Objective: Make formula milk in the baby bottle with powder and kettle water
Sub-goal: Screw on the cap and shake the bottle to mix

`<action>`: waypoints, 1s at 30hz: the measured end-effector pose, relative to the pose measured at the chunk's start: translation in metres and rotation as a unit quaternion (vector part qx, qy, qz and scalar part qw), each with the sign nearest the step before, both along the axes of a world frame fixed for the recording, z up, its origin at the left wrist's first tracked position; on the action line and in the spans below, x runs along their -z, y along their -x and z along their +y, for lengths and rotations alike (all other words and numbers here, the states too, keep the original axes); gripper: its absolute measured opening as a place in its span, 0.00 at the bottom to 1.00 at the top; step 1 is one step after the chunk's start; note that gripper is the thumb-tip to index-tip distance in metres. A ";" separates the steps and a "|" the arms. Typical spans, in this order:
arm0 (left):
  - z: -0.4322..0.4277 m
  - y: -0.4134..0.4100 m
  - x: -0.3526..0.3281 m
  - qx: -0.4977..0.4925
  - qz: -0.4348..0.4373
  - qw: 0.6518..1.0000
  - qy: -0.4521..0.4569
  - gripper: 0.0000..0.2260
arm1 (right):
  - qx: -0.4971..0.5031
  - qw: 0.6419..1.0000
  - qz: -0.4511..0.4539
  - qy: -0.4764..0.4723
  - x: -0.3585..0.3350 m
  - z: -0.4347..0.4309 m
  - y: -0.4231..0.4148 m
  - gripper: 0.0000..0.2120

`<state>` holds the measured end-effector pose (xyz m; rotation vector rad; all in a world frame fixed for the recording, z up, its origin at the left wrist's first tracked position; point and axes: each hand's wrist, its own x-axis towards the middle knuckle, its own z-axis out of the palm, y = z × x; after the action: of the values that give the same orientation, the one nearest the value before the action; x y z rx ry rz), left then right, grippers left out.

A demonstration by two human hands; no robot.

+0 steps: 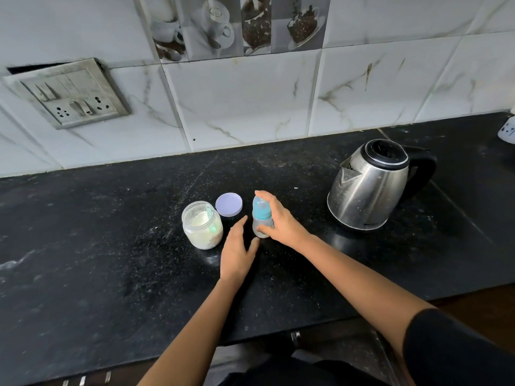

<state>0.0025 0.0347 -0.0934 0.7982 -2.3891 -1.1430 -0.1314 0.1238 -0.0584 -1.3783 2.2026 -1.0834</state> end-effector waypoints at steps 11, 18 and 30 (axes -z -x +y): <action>0.047 -0.031 0.012 -0.080 -0.049 0.994 0.052 0.20 | 0.049 0.929 -0.344 0.126 -0.039 0.018 0.029 0.40; 0.055 -0.031 0.010 -0.094 -0.071 0.990 0.078 0.19 | 0.067 0.806 -0.555 0.197 -0.057 0.021 0.032 0.28; 0.054 -0.027 0.010 -0.088 -0.090 0.989 0.082 0.22 | 0.131 0.625 -0.745 0.193 -0.073 0.017 0.031 0.21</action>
<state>0.0291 0.0891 -0.1035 1.0708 -2.4581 -0.8238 -0.1623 0.1410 0.0151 0.1190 0.8380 -1.8301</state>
